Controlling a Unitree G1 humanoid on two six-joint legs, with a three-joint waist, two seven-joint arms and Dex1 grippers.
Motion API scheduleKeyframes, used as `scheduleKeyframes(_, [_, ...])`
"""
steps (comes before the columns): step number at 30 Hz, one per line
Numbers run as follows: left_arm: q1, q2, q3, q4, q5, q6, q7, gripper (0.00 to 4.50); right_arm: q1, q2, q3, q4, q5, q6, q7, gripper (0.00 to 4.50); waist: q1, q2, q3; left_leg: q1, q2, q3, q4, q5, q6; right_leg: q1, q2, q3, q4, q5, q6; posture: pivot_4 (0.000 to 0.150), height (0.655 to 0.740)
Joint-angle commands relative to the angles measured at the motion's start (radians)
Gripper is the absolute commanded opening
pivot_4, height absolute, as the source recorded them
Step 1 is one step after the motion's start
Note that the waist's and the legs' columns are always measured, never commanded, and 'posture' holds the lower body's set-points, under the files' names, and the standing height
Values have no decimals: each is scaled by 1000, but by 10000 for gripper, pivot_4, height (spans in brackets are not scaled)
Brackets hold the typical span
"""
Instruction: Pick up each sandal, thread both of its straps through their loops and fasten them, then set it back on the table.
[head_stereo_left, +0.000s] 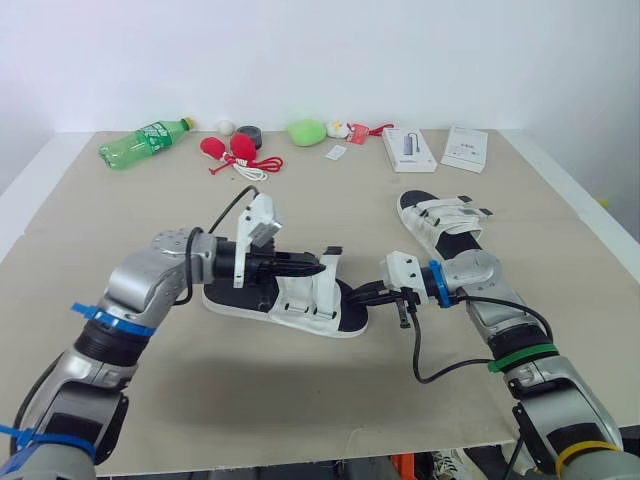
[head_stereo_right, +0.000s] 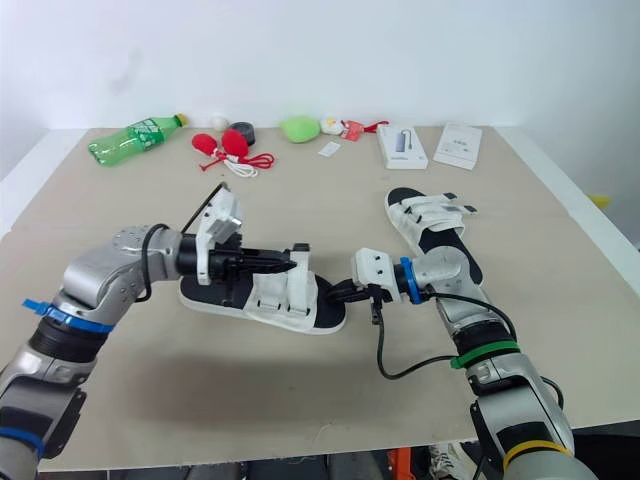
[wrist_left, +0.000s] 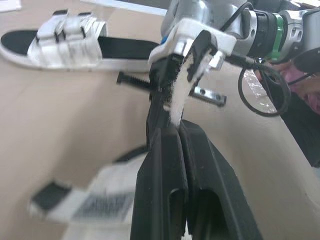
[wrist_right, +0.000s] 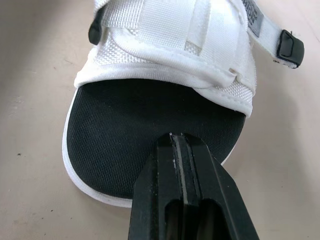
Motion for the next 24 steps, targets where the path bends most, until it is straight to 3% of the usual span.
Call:
scheduleKeyframes(1, [-54,-18,8,57,70,-66,-29,261,34,-8,38,52,-72,20,-15,0,-1,0,0,0,0,0,0,0,0,0,0,0,0,0,0,1500,7400])
scheduleKeyframes(11, [-71,-63,-26,218,226,-151,-100,261,64,-23,27,16,-66,34,-26,0,0,0,0,0,0,-1,0,0,0,0,1,0,0,0,0,1500,7400])
scheduleKeyframes(24, [-57,-80,-31,294,362,-231,-55,261,73,-28,26,-5,-65,47,-30,0,0,0,0,0,0,-1,0,0,0,0,1,0,0,0,0,1500,7400])
